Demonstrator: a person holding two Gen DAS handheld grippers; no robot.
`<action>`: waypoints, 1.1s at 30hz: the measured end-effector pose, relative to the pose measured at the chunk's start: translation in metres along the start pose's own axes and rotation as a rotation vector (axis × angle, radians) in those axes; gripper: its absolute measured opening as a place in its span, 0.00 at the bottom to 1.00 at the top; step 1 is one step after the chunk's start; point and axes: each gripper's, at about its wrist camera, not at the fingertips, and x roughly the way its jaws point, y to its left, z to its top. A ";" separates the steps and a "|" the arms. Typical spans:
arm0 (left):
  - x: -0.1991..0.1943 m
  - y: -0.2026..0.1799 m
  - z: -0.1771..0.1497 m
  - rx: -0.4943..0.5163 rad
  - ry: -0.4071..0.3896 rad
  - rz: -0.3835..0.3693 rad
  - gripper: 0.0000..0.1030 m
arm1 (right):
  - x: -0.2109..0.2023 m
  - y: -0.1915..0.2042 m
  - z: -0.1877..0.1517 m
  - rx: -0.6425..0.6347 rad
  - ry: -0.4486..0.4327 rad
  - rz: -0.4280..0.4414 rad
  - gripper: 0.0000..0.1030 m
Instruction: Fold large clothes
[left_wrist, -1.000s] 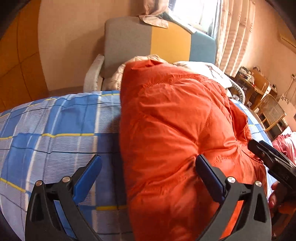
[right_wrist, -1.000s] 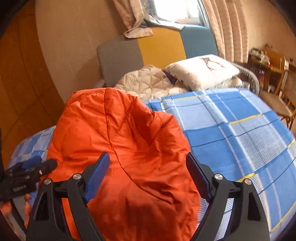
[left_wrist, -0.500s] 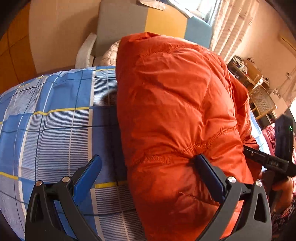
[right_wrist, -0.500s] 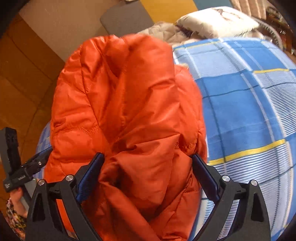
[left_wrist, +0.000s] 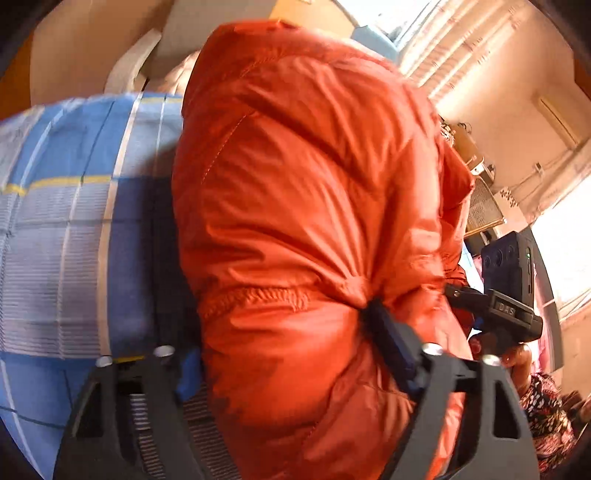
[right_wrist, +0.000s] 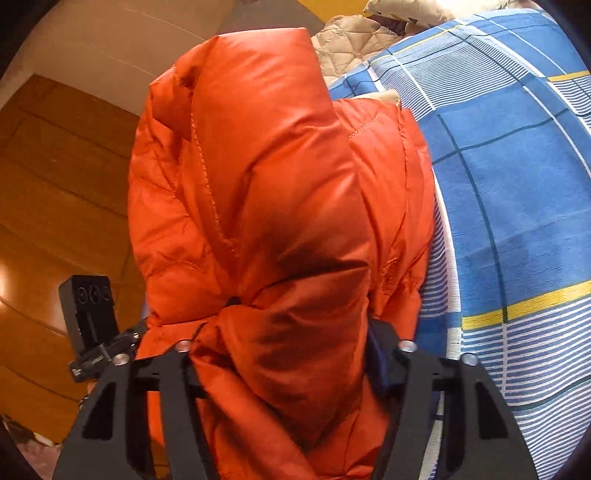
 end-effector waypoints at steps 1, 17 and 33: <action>-0.005 -0.005 0.001 0.026 -0.017 0.015 0.64 | -0.001 0.002 0.000 -0.004 -0.006 0.008 0.44; -0.059 0.037 0.043 0.104 -0.256 0.201 0.55 | 0.059 0.116 0.029 -0.227 -0.097 0.017 0.28; -0.050 0.098 0.025 0.009 -0.333 0.393 0.86 | 0.076 0.129 0.005 -0.249 -0.268 -0.205 0.54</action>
